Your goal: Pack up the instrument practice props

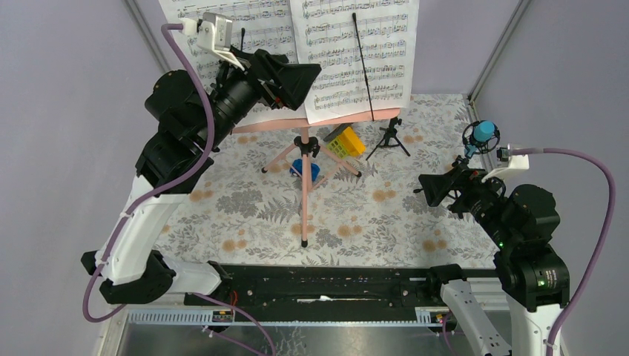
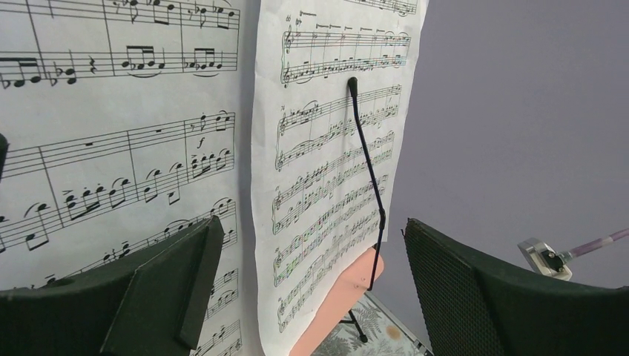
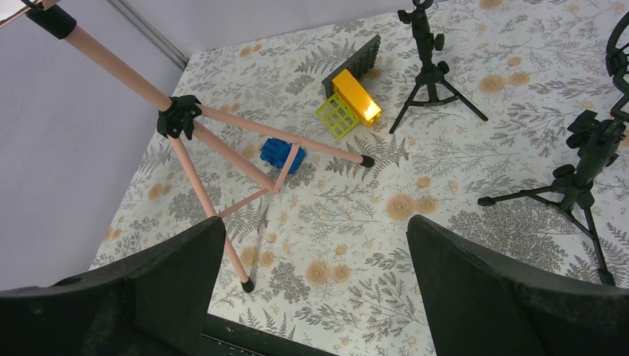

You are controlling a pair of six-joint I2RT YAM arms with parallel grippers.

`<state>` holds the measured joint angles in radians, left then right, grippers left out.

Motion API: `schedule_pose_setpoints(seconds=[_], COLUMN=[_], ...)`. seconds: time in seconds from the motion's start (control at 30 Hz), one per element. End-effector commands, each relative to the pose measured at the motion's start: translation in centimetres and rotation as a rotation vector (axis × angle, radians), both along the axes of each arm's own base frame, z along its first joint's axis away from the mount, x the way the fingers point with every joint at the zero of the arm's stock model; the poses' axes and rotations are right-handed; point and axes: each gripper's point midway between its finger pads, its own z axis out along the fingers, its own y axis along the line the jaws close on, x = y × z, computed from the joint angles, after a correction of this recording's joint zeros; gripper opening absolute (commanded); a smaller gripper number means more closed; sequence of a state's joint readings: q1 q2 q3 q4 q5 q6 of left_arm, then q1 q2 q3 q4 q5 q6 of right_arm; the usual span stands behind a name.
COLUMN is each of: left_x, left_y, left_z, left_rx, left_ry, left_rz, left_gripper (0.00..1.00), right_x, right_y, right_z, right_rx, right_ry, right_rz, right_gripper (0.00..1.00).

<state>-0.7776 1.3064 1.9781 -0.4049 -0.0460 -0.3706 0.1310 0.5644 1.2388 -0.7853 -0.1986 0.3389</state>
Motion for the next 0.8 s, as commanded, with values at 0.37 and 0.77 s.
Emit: schedule_pose_setpoints(seconds=[0.37, 0.77], left_x=[-0.4, -0.2], left_y=[-2.5, -2.8], left_z=[0.6, 0.4], left_rx=[-0.018, -0.021], left_ry=[-0.041, -0.057], left_rz=[-0.097, -0.099], left_gripper=[0.98, 0.63], right_x=[0.0, 0.3], right_y=[-0.4, -0.5], right_z=[-0.3, -0.2], right_rx=[-0.018, -0.03], right_ry=[-0.005, -0.013], right_rz=[-0.015, -0.017], right_gripper=[1.0, 1.0])
